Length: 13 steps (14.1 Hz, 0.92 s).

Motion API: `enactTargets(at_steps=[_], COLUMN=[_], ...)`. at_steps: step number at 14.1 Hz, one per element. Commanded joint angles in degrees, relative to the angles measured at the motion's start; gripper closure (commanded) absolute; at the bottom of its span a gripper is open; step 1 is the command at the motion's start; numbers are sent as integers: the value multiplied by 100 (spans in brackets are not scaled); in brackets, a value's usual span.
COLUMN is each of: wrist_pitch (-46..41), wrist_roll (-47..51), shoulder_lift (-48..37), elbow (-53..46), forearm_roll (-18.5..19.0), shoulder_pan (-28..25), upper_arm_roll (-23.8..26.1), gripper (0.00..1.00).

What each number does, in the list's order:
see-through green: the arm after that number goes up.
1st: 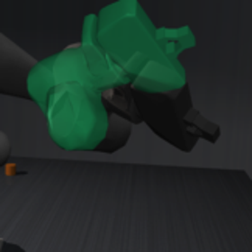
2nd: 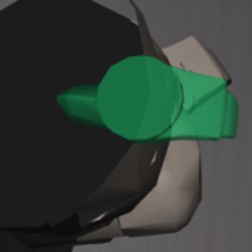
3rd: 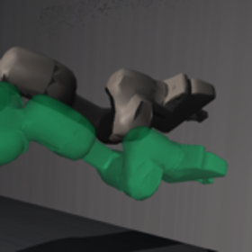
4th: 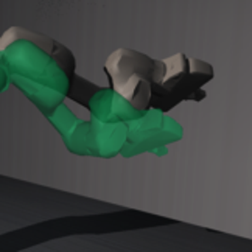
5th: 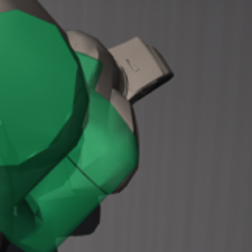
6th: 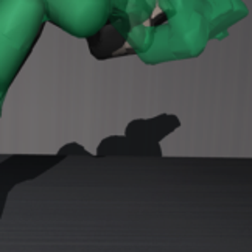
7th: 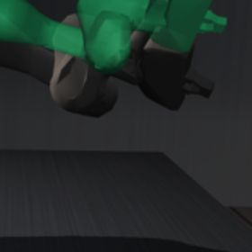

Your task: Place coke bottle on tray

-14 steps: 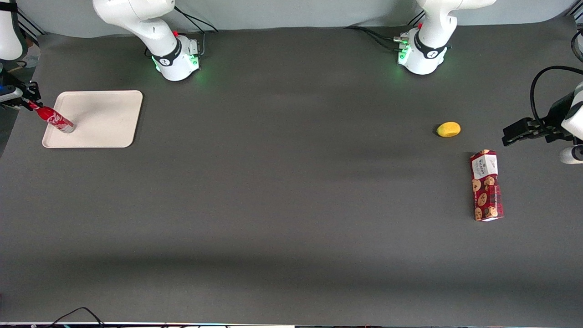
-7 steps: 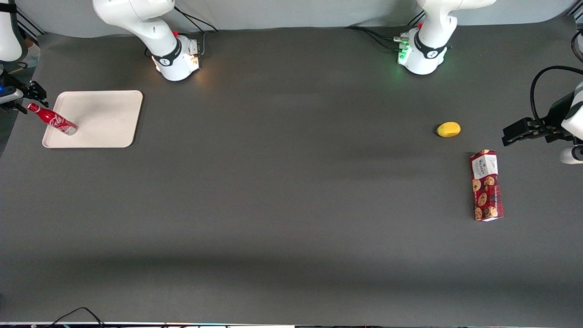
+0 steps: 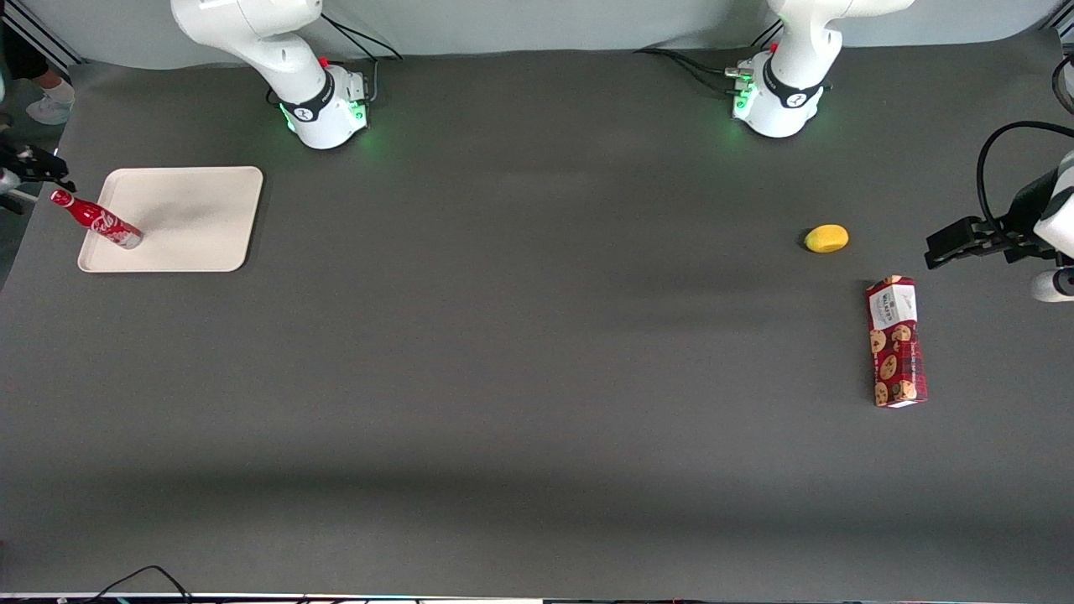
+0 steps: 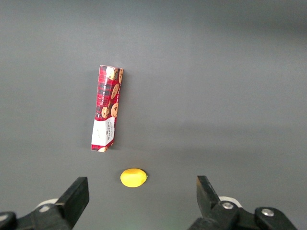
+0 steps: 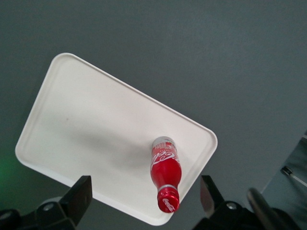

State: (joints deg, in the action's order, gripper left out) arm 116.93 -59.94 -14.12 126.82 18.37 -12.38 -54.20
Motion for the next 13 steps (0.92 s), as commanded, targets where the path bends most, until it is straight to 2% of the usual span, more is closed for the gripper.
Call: enactTargets(at_steps=[1, 2, 5, 8, 11, 13], wrist_pitch=[-931, -1353, -2381, -3218, -3273, -3264], wrist_roll=[419, 700, 1929, 3413, 4706, 5253], shoulder_lift=[-90, -265, -723, -777, -715, -654], elbow=[-674, -833, -1324, -2054, -2232, -2241], forearm_roll=[-88, -88, -140, -543, -905, -1334], shoulder_pan=[104, 104, 201, -272, -142, -89], upper_arm_roll=[653, 917, 2260, 3106, 4336, 4601], gripper=[0, 0, 0, 0, 0, 0])
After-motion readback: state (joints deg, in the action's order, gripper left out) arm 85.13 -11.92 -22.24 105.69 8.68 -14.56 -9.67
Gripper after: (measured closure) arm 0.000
